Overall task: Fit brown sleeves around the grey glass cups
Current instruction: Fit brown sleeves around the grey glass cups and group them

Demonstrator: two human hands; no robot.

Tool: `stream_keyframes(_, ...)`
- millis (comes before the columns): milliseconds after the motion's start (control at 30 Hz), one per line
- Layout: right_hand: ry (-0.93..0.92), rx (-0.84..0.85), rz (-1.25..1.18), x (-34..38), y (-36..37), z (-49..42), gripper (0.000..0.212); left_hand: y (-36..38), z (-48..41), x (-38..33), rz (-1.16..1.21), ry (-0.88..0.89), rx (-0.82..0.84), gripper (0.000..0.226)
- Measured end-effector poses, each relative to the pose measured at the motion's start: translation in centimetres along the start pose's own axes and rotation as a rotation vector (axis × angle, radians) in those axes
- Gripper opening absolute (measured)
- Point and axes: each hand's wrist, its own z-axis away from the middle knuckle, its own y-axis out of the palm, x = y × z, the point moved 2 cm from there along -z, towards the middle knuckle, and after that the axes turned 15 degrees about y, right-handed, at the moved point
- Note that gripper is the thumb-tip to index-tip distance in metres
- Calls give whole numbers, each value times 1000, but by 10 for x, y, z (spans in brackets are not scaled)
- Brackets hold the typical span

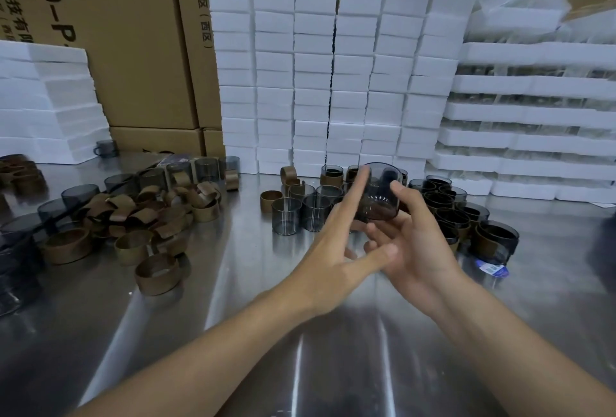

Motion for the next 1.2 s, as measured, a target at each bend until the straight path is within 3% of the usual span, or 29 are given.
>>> stream_keyframes(133,-98,-70,117,0,-1,-2,40,-3,0,2,-177,60,-30,92)
stream_keyframes(267,-220,-178,275,-1,-3,-2,55,0,-3,3,-125,47,-71,96)
stream_keyframes(433,-174,-117,240,-4,0,0,50,-1,1,3,-350,100,-19,98)
stream_keyframes(600,-119,-5,124,-4,3,1,48,-3,-7,1,187,-81,-257,85)
stream_keyframes(700,-109,6,106,-4,2,-1,50,-4,-8,1,258,-159,-261,70)
stream_keyframes(833,-137,1,143,-7,2,0,34,-5,-9,8,301,-252,-198,33)
stream_keyframes(933,-158,-77,150,-7,1,0,30,-10,-10,21,37,-257,-142,36)
stream_keyframes(1033,-151,-199,121,-7,-2,-2,38,-30,-8,36,-235,-178,-269,39)
stream_keyframes(1133,-114,-291,96,-8,-5,-4,36,-68,-1,54,-694,-30,-377,38)
stream_keyframes(1200,-104,-300,99,-10,-7,-5,32,-95,4,75,-837,-69,-420,42)
